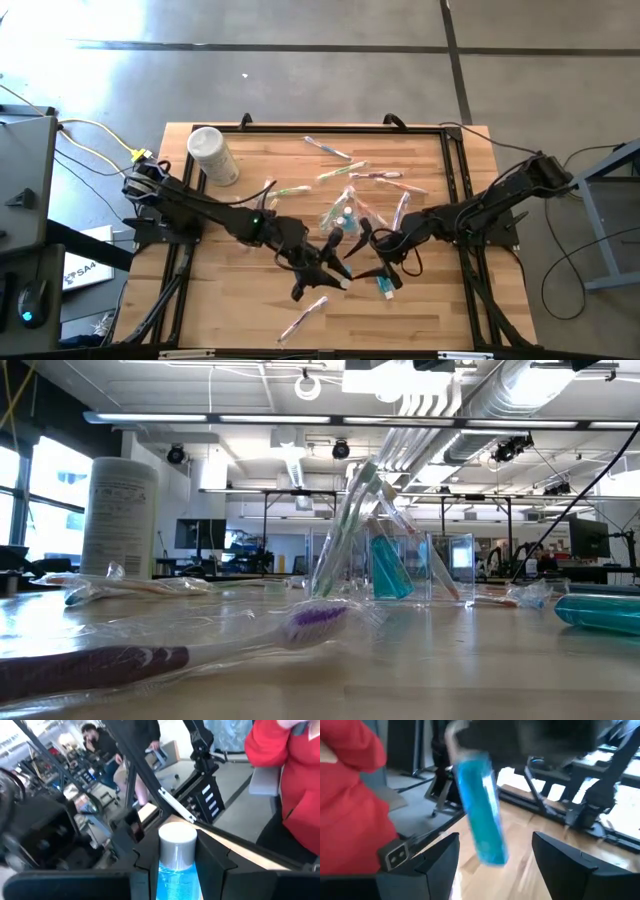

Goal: Pick & Place toothbrushing station
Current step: Put the blue mouthwash into the transparent organizer

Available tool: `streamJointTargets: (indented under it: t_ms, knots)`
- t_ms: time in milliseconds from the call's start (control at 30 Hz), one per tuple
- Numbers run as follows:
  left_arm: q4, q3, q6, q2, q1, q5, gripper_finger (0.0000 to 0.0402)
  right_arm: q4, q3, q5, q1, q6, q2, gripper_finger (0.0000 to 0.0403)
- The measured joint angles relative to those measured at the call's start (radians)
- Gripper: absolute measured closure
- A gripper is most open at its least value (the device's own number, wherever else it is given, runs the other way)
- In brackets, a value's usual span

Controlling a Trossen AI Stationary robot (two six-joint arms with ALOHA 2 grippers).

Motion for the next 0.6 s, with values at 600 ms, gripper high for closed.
streamJointTargets:
  t_ms: [600]
  knots:
    - [-0.003, 0.0, -0.012, 0.035, 0.038, 0.018, 0.0317, 0.077, 0.0, -0.092, -0.028, -0.031, 0.079, 0.0271]
